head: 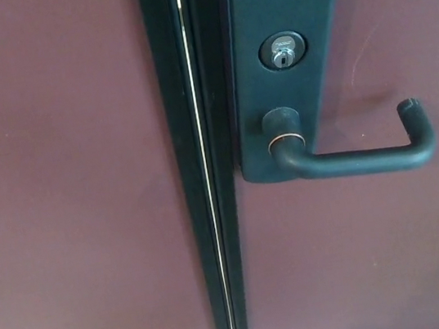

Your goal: The robot walks towards the door handle and put its right hand on it and twist the handle

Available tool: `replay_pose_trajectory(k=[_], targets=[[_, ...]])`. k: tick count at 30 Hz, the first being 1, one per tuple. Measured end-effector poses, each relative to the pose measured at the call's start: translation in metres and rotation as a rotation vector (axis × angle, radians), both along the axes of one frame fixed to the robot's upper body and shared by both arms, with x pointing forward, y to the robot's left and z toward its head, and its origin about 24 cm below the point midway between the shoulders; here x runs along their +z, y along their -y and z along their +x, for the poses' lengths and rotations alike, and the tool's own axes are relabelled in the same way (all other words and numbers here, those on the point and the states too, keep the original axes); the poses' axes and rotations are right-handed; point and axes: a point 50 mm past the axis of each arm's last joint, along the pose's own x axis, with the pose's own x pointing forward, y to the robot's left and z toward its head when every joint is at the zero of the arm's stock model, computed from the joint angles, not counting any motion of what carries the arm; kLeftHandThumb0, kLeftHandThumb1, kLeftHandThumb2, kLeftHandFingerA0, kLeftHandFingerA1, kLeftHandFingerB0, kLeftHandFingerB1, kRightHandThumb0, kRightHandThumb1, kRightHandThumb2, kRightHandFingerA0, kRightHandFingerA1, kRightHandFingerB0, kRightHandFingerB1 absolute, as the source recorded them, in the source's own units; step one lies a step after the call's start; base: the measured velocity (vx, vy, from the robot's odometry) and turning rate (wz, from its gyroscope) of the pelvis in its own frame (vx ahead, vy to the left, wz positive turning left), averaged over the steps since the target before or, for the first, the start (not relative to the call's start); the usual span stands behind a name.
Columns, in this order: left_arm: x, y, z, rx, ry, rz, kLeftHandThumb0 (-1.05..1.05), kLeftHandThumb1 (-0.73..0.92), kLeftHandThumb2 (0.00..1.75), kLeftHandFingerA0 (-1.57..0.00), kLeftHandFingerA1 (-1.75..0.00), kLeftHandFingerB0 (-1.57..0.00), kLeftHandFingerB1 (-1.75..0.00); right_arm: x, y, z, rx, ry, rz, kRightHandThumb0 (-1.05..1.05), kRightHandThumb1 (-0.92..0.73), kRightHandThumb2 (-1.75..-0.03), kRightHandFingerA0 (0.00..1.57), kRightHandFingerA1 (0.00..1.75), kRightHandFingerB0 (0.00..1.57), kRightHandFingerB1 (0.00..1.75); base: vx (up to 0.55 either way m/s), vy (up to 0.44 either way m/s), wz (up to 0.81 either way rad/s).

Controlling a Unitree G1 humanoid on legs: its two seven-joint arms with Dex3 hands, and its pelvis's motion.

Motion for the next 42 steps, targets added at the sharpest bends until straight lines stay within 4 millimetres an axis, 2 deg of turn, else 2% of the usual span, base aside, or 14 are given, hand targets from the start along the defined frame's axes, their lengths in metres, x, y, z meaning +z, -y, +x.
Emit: replay_pose_trajectory(k=[5,9,16,17,20,23,24,33,42], targets=[[0.000,0.000,-0.001,0.000,-0.001,0.001,-0.28,0.60,0.58,-0.62,-0.46,-0.47,-0.39,0.002,0.001,0.004,-0.011,0.018,0.001,-0.03,-0.67,-0.58,0.64,0.50,0.45,0.41,0.00,0.000,0.00],[0.001,0.000,0.002,-0.003,0.005,0.002,-0.28,0.60,0.58,-0.63,-0.46,-0.47,-0.39,0.007,0.001,0.020,-0.029,0.071,0.003,-0.02,-0.67,-0.58,0.64,0.51,0.45,0.41,0.00,0.000,0.00],[0.002,-0.001,0.005,0.006,0.022,0.000,-0.28,0.60,0.58,-0.63,-0.46,-0.47,-0.39,0.022,0.006,0.031,-0.051,0.251,0.027,-0.08,-0.66,-0.58,0.54,0.49,0.41,0.41,0.00,0.000,0.00],[0.002,-0.001,0.006,0.005,0.025,0.000,-0.29,0.59,0.58,-0.62,-0.46,-0.46,-0.39,0.025,0.008,0.031,-0.049,0.280,0.031,-0.12,-0.46,-0.83,0.40,0.58,0.30,0.52,0.00,0.000,0.00],[0.003,-0.001,0.008,0.005,0.030,-0.001,-0.28,0.60,0.58,-0.61,-0.46,-0.45,-0.38,0.034,0.011,0.028,-0.045,0.342,0.029,-0.22,-0.46,-0.84,0.34,0.56,0.30,0.52,0.00,0.000,0.00],[0.003,-0.001,0.009,0.005,0.032,-0.001,-0.28,0.60,0.58,-0.62,-0.46,-0.45,-0.38,0.044,0.013,0.023,-0.047,0.402,0.023,-0.24,-0.45,-0.84,0.34,0.56,0.30,0.53,0.00,0.000,0.00],[0.003,-0.001,0.009,0.004,0.033,-0.001,-0.28,0.60,0.58,-0.62,-0.46,-0.45,-0.38,0.048,0.013,0.021,-0.049,0.423,0.020,-0.25,-0.63,-0.58,0.42,0.48,0.41,0.43,0.00,0.000,0.00],[0.004,0.000,0.014,-0.002,0.044,0.000,-0.28,0.59,0.58,-0.62,-0.46,-0.45,-0.38,0.091,0.021,0.006,-0.042,0.618,-0.020,-0.28,-0.60,-0.58,0.45,0.52,0.41,0.46,0.00,0.000,0.00],[0.005,0.000,0.016,-0.008,0.047,0.000,-0.28,0.59,0.58,-0.62,-0.46,-0.45,-0.38,0.155,0.022,0.001,0.020,0.857,-0.071,-0.29,-0.55,-0.56,0.51,0.58,0.46,0.52,0.00,0.000,0.00]])
